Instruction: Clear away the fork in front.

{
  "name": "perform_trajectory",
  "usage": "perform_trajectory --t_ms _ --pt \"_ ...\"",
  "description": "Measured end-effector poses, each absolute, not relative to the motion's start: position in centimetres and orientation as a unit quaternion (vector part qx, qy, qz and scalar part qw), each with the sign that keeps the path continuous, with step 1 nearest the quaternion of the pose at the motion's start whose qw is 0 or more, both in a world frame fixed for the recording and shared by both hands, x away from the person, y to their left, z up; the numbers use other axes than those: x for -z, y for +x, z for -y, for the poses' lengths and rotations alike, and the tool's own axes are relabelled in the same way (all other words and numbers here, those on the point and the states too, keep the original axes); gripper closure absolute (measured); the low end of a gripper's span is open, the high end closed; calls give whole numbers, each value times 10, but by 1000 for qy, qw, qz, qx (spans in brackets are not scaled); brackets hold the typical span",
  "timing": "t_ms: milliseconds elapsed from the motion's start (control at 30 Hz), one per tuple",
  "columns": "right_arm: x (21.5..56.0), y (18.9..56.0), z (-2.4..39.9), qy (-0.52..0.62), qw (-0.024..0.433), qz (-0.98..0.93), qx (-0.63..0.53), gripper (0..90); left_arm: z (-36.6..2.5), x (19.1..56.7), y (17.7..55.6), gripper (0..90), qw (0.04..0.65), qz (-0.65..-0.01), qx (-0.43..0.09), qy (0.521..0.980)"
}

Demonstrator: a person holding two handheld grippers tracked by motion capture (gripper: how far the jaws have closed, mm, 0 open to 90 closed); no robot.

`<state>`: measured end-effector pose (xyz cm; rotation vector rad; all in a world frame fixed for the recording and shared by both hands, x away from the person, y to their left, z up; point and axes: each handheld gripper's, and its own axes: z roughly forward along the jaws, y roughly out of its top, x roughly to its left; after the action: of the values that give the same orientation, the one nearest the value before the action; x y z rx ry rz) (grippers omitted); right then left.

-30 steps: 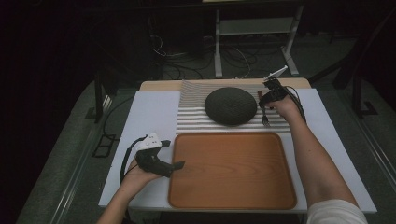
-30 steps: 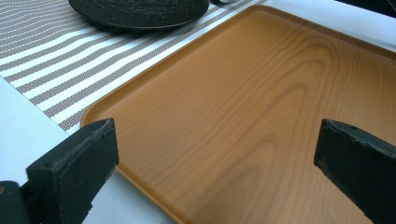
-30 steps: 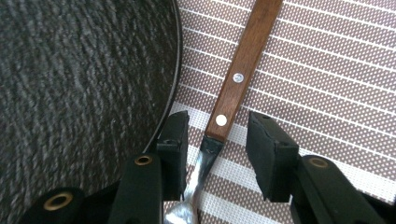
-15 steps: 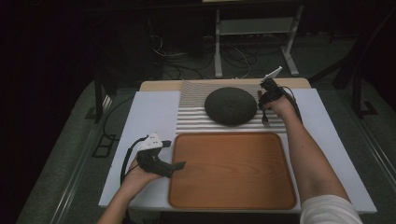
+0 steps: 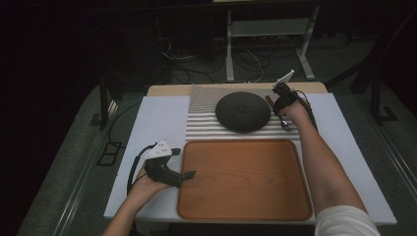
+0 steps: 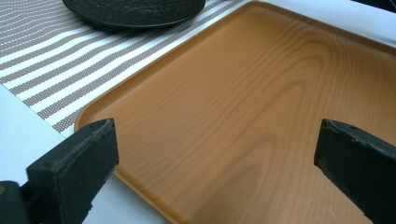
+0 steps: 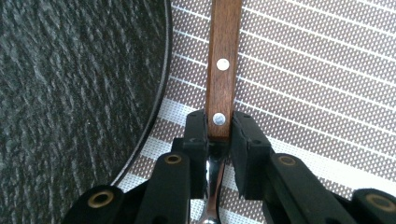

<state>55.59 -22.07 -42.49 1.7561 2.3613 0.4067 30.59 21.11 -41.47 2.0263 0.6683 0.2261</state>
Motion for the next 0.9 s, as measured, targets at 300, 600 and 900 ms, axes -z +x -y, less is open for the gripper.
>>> perform_trajectory --t_ms 300,600,900 --pt "423 553 225 582 90 -795 -144 767 -211 415 305 0 478 -273 -93 829" --pt "403 540 245 579 97 -788 -186 767 -211 415 306 0 477 -274 -93 830" --pt "379 518 264 571 96 -779 -243 767 -211 415 306 0 477 -275 -95 829"
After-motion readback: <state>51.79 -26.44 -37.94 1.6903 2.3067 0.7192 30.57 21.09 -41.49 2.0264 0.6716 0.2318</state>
